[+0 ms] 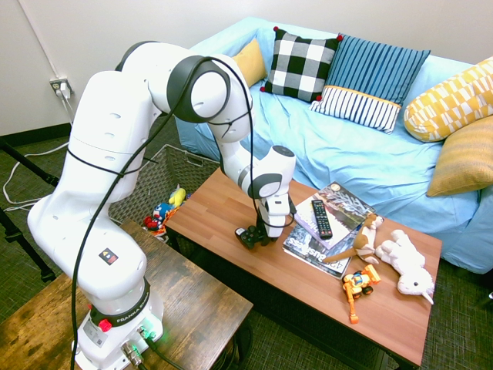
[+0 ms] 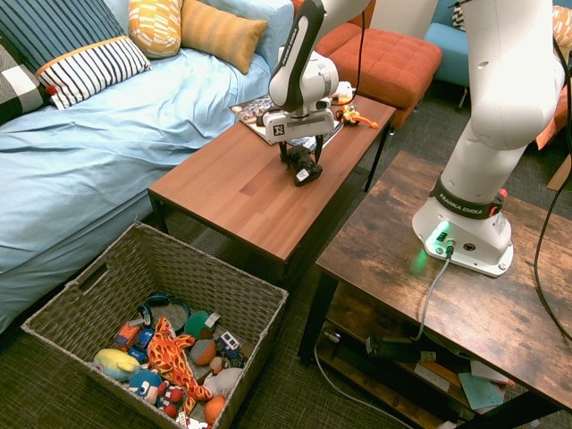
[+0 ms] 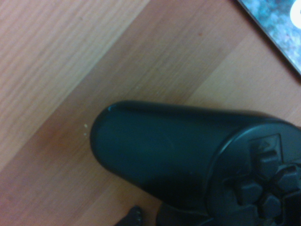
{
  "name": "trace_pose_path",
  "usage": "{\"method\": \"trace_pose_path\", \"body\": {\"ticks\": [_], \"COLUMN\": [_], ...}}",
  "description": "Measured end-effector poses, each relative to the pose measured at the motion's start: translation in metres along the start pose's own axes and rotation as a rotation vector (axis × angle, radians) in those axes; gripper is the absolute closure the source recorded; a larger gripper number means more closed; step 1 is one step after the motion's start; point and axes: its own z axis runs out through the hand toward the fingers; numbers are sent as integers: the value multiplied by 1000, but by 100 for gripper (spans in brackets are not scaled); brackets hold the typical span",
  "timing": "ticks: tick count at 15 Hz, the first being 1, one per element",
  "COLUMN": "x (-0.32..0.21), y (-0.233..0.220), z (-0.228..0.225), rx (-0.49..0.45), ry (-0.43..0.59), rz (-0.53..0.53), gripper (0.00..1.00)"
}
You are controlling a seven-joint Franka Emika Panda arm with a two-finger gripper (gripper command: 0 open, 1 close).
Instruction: Put the gamepad in the basket
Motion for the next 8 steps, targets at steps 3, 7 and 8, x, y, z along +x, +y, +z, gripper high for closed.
{"method": "trace_pose_path", "body": {"ticks": [3,7,8], "x": [-4,-9,-10], "y": [-1,-5,-7], "z": [1,-9,-18], "rx": [3,36,54], "ry": [-14,-29,-28], "rz": [-30,-76,-97], "gripper": [100,100,100]}}
